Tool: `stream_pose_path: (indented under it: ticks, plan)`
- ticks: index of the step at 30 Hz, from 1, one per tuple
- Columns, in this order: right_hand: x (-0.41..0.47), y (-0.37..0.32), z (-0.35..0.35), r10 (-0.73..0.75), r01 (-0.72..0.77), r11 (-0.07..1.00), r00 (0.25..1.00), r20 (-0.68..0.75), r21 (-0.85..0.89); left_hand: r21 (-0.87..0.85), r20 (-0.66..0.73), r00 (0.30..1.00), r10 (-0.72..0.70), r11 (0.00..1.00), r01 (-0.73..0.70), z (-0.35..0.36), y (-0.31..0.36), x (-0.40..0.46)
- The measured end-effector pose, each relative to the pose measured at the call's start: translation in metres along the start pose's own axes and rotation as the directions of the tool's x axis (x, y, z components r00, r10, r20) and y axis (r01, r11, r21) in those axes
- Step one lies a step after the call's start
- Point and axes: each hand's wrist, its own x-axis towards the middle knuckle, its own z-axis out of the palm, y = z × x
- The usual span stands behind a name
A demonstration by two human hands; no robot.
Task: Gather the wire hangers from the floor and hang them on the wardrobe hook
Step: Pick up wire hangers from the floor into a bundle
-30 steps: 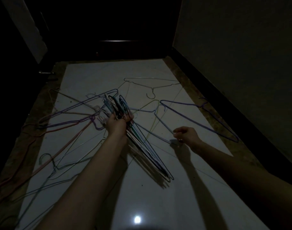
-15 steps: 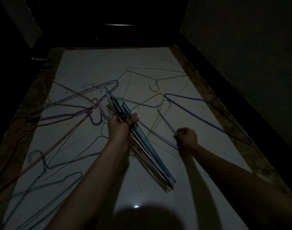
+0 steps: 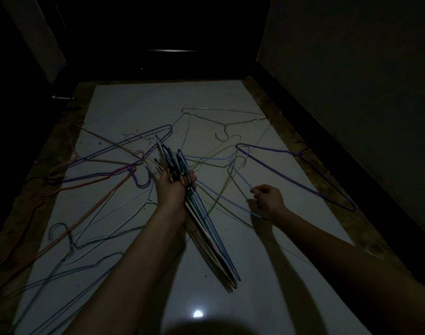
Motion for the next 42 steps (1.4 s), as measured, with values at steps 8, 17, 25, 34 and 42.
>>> stream_pose_path:
  ticks: [8,17,25,34,42]
  plan:
    - [-0.017,-0.016,-0.034,-0.106,0.099,0.992,0.991,-0.085,-0.082,0.033,-0.045,0.998,0.047,0.998,-0.046,-0.001,0.018,-0.004]
    - [-0.049,-0.004,-0.069,-0.053,0.057,0.951,0.998,0.022,-0.305,-0.003,-0.036,0.997,0.068,0.998,-0.068,0.003,0.037,-0.014]
    - [-0.047,0.002,-0.056,-0.014,0.06,0.885,0.995,0.102,-0.462,0.027,-0.083,0.993,0.083,0.996,-0.081,-0.009,0.036,-0.014]
    - [-0.047,0.009,-0.053,0.064,0.111,0.771,0.966,0.25,-0.628,0.059,-0.062,0.995,0.076,0.996,-0.073,-0.023,0.044,-0.016]
    - [-0.049,0.011,-0.036,-0.039,0.188,0.812,0.962,0.269,-0.553,0.092,-0.077,0.996,0.052,0.995,-0.045,-0.024,0.044,-0.016]
